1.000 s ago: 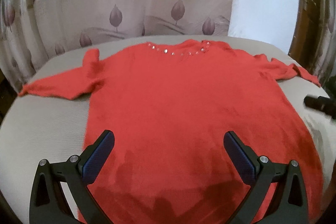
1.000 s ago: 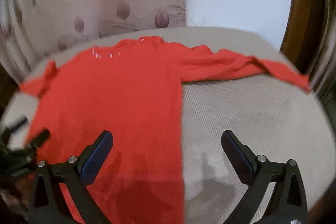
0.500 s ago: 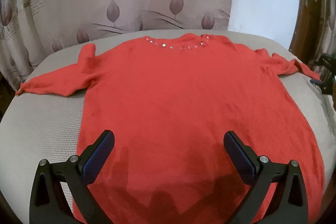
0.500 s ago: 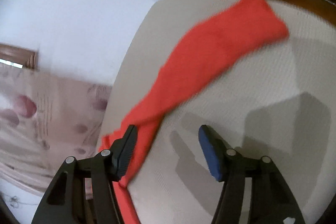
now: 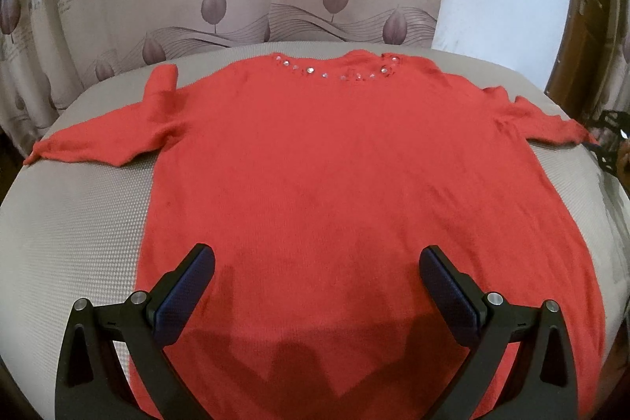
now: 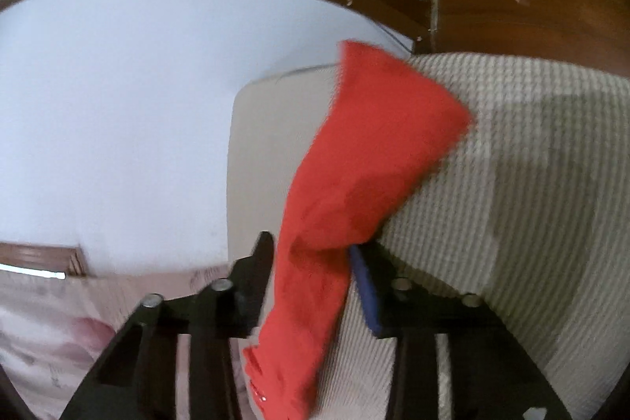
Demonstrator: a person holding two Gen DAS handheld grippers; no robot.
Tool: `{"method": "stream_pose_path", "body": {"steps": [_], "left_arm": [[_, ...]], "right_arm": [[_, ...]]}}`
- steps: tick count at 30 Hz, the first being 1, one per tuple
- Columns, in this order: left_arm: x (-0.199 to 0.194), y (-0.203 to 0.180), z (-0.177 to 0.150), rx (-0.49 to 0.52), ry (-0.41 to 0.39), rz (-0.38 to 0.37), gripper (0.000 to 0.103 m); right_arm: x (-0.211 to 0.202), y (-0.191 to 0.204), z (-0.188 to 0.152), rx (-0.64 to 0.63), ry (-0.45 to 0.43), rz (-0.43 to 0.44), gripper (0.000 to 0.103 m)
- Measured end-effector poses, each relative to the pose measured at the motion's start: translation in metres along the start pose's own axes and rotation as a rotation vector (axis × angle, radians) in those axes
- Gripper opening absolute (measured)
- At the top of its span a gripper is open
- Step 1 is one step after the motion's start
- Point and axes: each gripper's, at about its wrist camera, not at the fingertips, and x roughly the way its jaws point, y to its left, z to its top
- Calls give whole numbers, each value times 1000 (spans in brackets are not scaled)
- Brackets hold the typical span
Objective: Fold small clothes
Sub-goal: 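Grasp the sweater sleeve cuff with the right tool and lift it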
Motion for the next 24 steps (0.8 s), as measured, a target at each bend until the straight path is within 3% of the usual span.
{"method": "stream_pose_path", "body": {"steps": [1,2,6,12,19,24], "left_arm": [[0,1,0,-1,3,-2,103],[1,2,0,-4,6,-5,103],[4,6,1,-20,26,-29,103],[3,16,4,-66,22,-79,103],[-25,35,14,-93,-64,-61,103],[-38,54,15,-65,-104,-15,103]], "right_arm": [[-1,-4,4,-8,0,-11,7],[-1,-6,6,-12,-10,-7,5],[-12,10,4,-113,-59,-36,7],[-22,78,-35,-278,-28,55,7],[15,174,-151,-502,156,167,7],[73,210,-276,-639,346,223,7]]}}
